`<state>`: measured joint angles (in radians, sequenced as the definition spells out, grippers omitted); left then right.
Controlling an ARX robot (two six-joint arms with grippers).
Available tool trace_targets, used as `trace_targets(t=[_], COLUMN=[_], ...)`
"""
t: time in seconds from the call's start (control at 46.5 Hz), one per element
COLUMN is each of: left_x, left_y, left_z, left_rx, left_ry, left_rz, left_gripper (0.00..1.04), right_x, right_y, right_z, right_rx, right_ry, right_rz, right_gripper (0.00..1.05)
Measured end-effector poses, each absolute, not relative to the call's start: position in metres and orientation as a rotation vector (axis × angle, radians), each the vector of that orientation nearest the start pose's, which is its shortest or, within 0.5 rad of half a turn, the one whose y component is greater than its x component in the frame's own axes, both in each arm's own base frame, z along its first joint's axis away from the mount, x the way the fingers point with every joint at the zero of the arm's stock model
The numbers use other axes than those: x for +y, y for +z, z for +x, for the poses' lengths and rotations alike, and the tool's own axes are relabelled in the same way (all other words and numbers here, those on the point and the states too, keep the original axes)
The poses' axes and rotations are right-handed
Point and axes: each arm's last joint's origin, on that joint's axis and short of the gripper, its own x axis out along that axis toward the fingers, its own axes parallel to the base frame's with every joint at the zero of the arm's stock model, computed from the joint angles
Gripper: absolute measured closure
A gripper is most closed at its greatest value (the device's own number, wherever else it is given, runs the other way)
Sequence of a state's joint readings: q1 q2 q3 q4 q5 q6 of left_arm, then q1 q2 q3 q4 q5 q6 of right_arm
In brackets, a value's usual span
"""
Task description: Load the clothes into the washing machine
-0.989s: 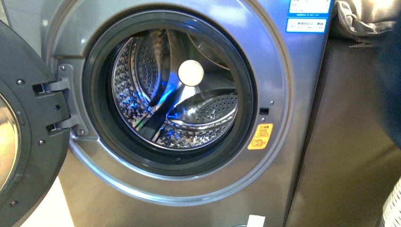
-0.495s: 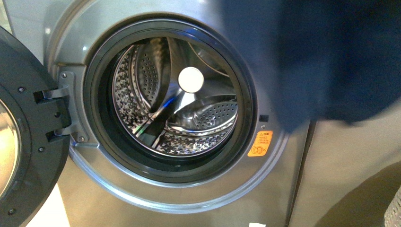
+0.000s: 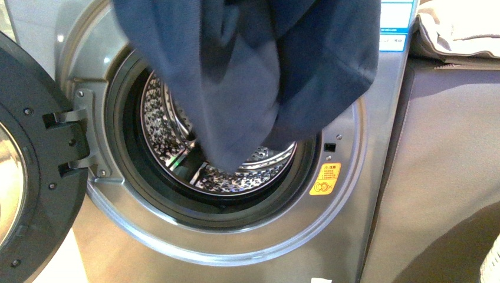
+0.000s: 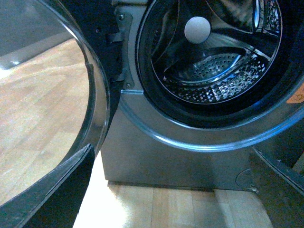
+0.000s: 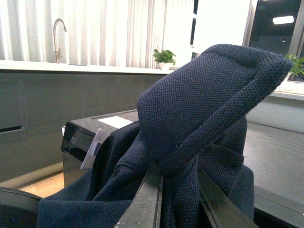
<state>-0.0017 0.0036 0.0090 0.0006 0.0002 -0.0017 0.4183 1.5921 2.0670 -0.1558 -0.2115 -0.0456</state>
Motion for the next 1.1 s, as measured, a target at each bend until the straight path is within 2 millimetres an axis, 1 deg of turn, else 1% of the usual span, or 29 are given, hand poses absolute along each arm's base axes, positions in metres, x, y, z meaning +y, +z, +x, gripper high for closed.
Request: trace_targets(t=[1.097], left_x=[-0.0002], left_y=[0.1663], left_z=[0.0974], left_rx=[-0.006], left_ry=[-0.002], left_rz=[-0.002], left_gripper=[0.06], right_x=[0.1304], right_y=[0.5628], right_z=[0.2784], right_rx=[-0.336], right_ry=[0.617], right_rz=[-0.010], right_gripper=[0.95])
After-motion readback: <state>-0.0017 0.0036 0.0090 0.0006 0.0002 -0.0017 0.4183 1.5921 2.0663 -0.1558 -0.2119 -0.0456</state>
